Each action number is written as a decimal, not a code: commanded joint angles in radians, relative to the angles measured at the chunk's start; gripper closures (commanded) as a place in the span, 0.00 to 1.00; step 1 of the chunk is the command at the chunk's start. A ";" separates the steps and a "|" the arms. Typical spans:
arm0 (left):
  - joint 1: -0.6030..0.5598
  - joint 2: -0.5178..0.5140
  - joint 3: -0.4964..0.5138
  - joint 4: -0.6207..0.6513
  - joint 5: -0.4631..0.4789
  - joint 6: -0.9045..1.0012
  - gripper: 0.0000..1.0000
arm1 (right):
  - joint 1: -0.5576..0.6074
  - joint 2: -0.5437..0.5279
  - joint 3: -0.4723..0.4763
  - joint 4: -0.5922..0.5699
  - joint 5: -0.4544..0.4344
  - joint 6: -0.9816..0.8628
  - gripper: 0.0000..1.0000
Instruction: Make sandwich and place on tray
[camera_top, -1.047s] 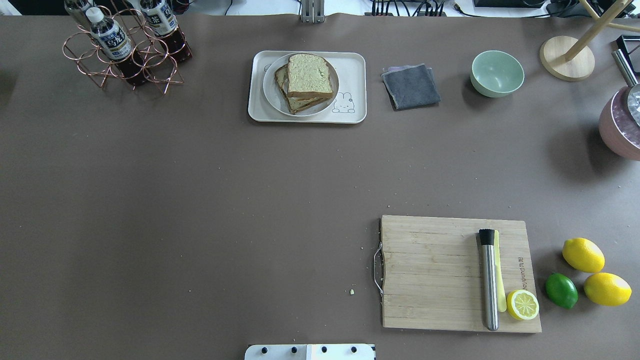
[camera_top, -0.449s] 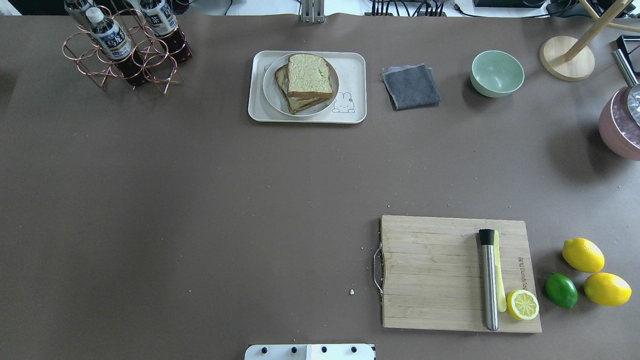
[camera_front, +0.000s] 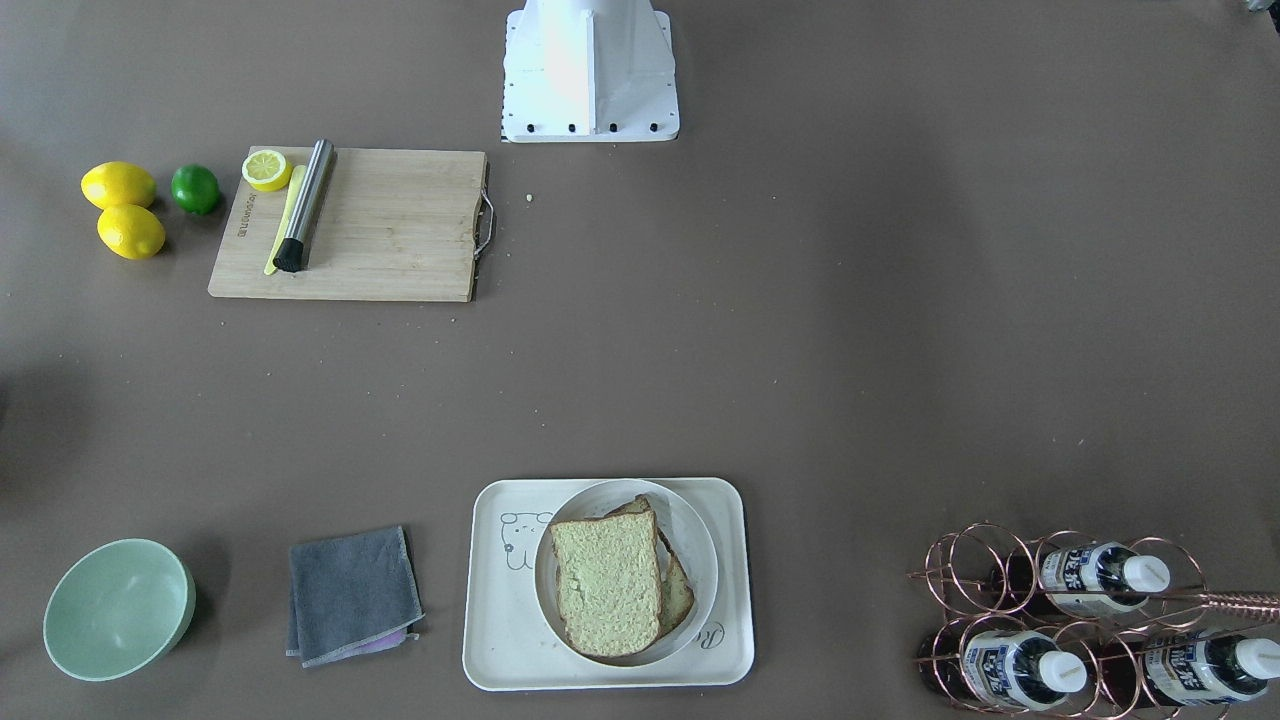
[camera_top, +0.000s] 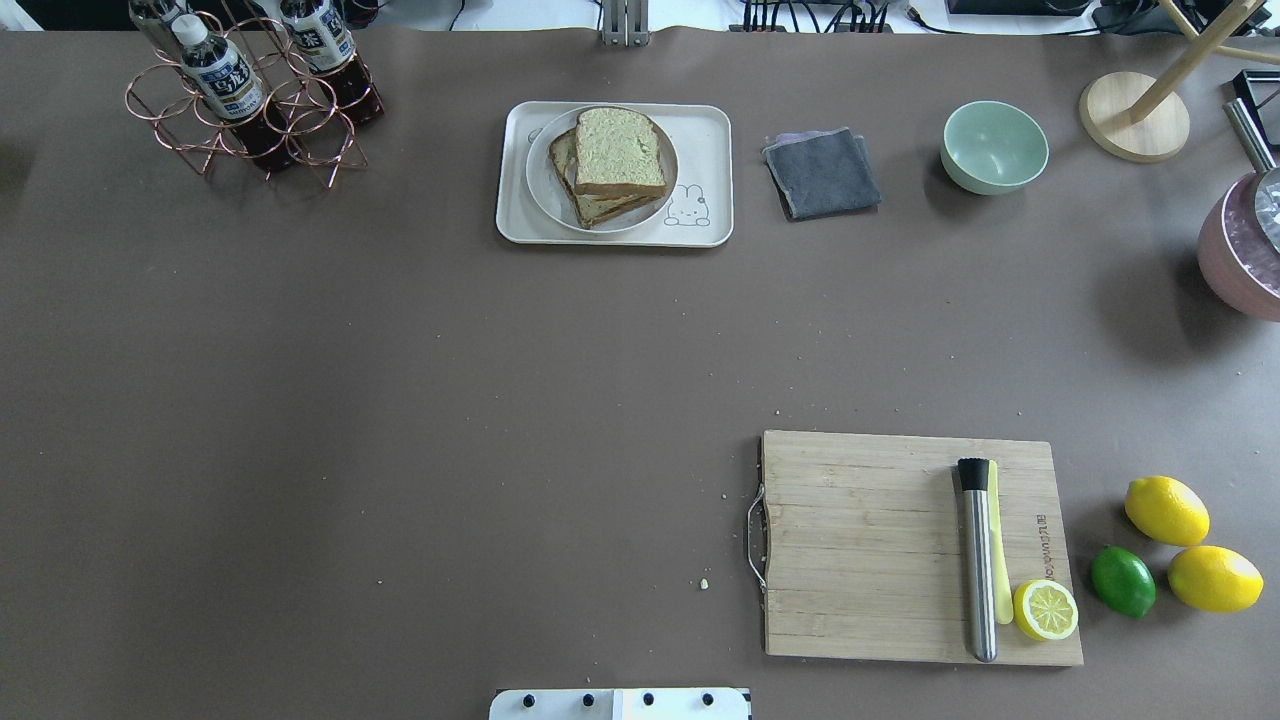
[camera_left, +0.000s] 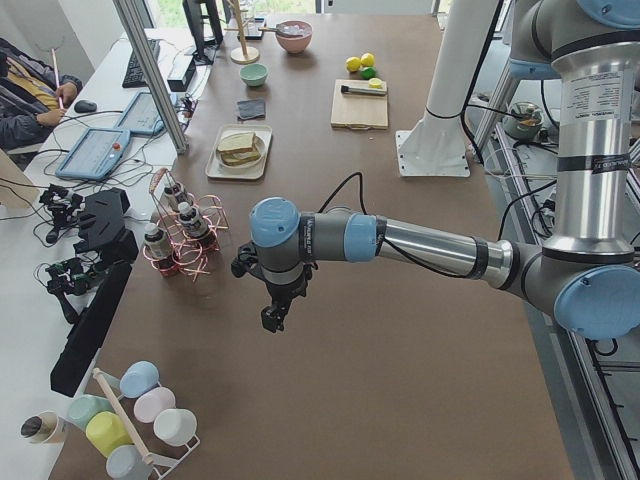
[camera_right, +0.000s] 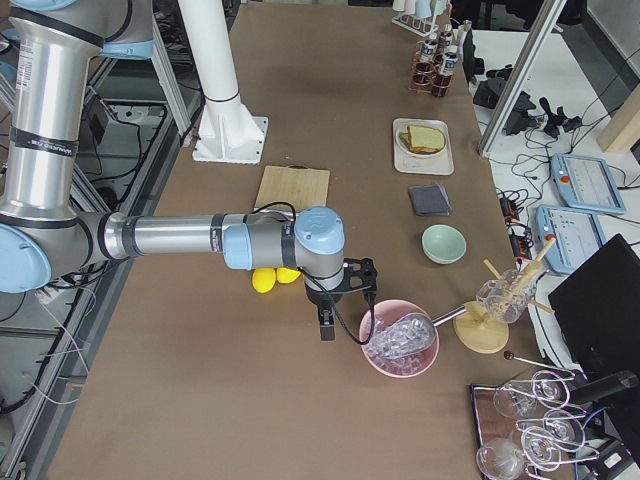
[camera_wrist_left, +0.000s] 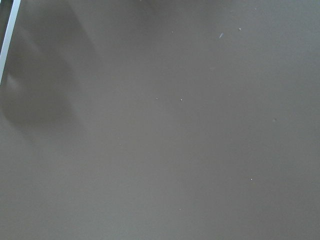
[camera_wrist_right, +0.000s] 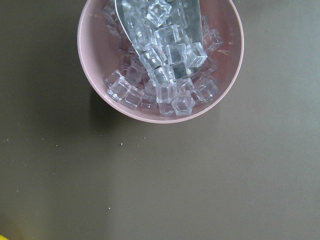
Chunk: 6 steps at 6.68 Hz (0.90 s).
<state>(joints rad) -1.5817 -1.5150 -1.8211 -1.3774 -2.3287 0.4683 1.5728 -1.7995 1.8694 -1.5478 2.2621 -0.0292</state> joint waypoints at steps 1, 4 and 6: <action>-0.023 -0.001 0.005 0.000 0.000 -0.002 0.02 | 0.004 -0.001 -0.009 0.000 -0.007 -0.003 0.00; -0.023 0.001 0.008 0.000 0.000 -0.002 0.02 | 0.000 -0.001 0.002 0.002 -0.007 -0.005 0.00; -0.023 -0.001 0.009 0.000 0.000 -0.002 0.02 | -0.001 -0.001 0.004 0.003 -0.007 -0.005 0.00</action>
<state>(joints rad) -1.6045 -1.5150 -1.8143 -1.3775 -2.3286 0.4664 1.5730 -1.7998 1.8703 -1.5459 2.2541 -0.0337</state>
